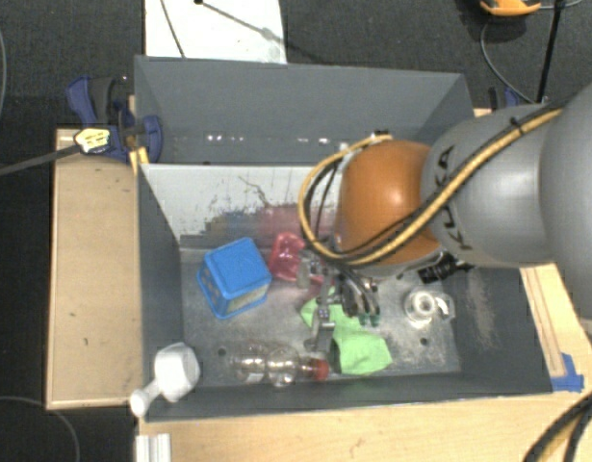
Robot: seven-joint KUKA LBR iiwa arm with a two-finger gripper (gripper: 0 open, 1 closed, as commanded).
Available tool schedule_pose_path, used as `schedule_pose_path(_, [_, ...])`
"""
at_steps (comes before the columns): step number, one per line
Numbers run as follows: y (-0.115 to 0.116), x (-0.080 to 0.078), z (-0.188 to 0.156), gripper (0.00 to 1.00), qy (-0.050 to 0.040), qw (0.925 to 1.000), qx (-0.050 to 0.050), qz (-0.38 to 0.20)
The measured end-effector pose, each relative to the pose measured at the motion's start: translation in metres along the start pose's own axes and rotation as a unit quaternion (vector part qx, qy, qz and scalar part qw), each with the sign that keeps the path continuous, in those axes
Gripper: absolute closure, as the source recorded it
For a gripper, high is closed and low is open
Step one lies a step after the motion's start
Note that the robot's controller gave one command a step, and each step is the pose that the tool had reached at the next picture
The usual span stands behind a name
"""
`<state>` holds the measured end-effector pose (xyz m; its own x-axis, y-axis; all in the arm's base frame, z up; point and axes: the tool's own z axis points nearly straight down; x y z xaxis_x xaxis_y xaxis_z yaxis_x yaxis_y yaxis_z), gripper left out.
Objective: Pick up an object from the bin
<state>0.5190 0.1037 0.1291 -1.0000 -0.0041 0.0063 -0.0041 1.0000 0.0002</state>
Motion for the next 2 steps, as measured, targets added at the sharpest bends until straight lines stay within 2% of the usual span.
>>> schedule_pose_path(1, [-0.001,-0.002,-0.004,0.00,-0.0040,1.0000,0.000,0.002])
schedule_pose_path(2, [-0.067,-0.005,0.056,0.00,-0.0050,1.0000,0.000,0.003])
